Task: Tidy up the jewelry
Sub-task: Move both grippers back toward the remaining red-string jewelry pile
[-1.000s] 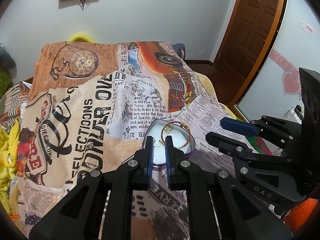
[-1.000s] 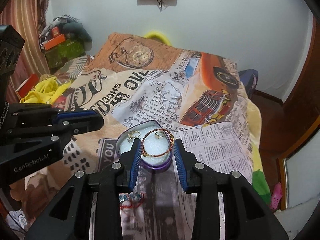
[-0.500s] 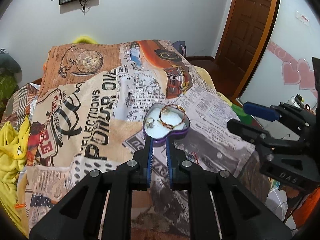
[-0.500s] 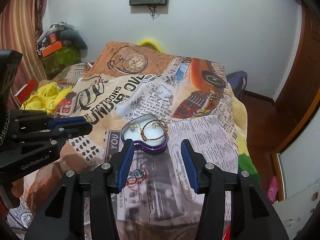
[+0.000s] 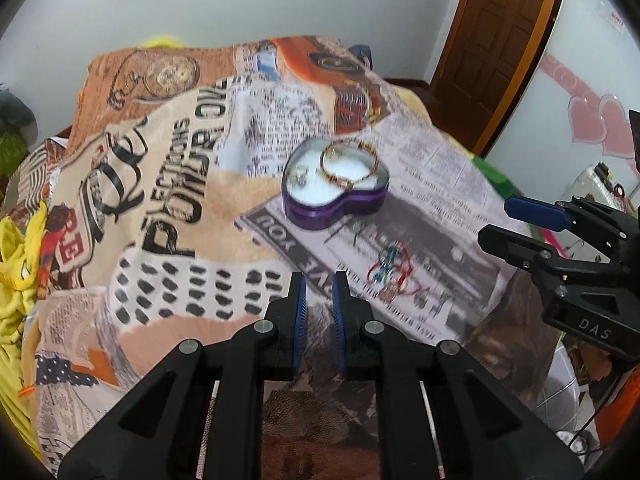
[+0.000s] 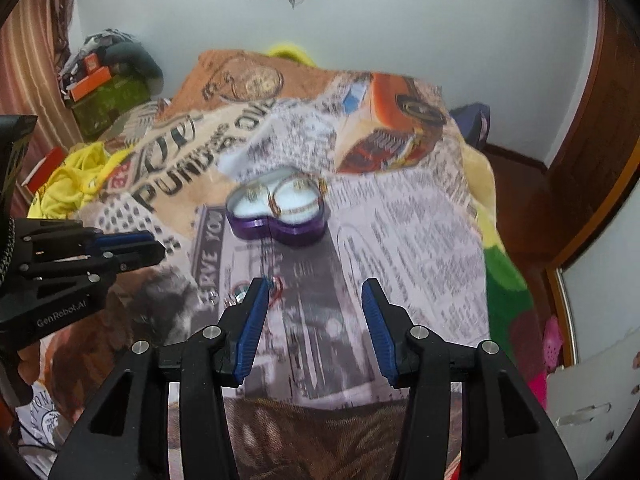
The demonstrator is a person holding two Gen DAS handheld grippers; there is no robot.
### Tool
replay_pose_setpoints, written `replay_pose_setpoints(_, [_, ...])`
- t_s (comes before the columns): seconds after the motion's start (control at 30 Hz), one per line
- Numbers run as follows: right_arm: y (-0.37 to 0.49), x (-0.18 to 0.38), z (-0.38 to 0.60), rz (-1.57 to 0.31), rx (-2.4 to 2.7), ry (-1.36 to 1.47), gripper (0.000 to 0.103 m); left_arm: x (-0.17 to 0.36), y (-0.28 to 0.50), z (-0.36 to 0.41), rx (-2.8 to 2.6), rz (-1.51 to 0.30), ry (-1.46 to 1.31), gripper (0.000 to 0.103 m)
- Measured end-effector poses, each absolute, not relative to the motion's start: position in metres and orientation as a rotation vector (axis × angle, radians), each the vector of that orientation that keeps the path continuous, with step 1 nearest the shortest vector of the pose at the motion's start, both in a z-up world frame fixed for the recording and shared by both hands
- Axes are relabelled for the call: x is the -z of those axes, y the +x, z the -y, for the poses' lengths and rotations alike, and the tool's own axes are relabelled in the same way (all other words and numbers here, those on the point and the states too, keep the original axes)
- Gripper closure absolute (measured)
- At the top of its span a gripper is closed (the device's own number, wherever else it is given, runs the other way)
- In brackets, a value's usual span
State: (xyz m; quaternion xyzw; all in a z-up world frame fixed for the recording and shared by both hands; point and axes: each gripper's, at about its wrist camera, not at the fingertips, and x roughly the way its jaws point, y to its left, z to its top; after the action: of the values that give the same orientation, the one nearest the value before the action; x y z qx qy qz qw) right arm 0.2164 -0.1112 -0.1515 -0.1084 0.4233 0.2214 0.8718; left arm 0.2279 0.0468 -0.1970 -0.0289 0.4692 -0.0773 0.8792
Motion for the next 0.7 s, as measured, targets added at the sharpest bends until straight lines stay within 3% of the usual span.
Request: replay_pose_setpoints(0.7, [0.208, 0.193, 0.08, -1.001, -0.603, -0.226, 0.058, 0.215, 0.22, -0.047, 0.226, -1.01, -0.083, 0.091])
